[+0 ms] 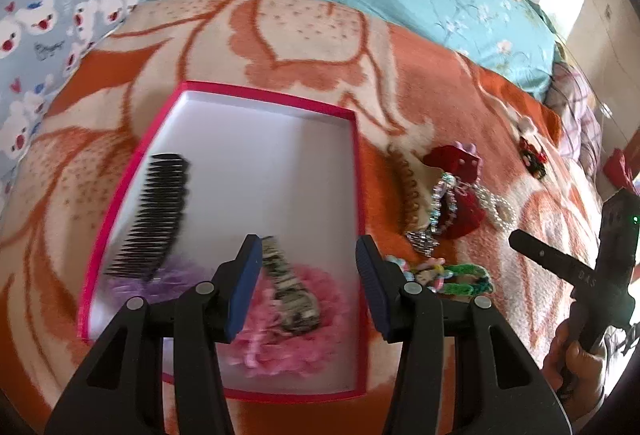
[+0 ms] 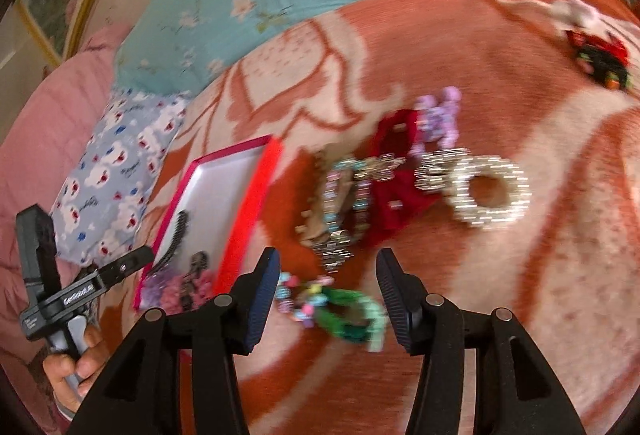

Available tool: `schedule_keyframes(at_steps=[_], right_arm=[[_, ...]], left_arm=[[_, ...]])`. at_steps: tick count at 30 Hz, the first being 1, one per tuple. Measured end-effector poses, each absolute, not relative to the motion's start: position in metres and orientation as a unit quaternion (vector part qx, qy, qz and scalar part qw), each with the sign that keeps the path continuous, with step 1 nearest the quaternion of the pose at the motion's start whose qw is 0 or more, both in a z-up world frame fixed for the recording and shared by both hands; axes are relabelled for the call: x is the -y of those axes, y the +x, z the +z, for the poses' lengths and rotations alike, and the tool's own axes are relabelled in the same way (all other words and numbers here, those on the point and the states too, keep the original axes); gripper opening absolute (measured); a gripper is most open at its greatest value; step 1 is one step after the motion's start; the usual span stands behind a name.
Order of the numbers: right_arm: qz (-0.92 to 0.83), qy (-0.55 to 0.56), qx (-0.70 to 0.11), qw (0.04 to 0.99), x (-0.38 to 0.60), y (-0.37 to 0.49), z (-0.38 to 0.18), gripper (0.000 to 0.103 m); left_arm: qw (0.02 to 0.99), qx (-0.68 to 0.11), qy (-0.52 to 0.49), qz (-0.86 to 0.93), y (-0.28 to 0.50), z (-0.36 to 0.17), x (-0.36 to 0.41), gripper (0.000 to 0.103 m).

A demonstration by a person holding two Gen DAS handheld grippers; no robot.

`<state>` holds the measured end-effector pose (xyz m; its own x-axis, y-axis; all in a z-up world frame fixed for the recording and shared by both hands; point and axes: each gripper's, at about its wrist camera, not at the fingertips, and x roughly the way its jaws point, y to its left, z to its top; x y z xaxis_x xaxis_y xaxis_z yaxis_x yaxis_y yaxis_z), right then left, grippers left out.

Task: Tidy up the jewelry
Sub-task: 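Move the left tool to the blue beaded bracelet and grasp it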

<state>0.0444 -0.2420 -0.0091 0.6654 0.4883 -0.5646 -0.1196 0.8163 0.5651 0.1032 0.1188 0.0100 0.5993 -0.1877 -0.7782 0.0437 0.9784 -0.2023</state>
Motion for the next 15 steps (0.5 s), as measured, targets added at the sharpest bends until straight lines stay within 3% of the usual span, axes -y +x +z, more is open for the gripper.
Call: schedule_keyframes(at_steps=[15], right_arm=[[0.119,0.275,-0.37,0.879,0.297,0.048,-0.027,0.053]], left_arm=[[0.881,-0.456,-0.053,-0.112,0.122,0.006,-0.057,0.047]])
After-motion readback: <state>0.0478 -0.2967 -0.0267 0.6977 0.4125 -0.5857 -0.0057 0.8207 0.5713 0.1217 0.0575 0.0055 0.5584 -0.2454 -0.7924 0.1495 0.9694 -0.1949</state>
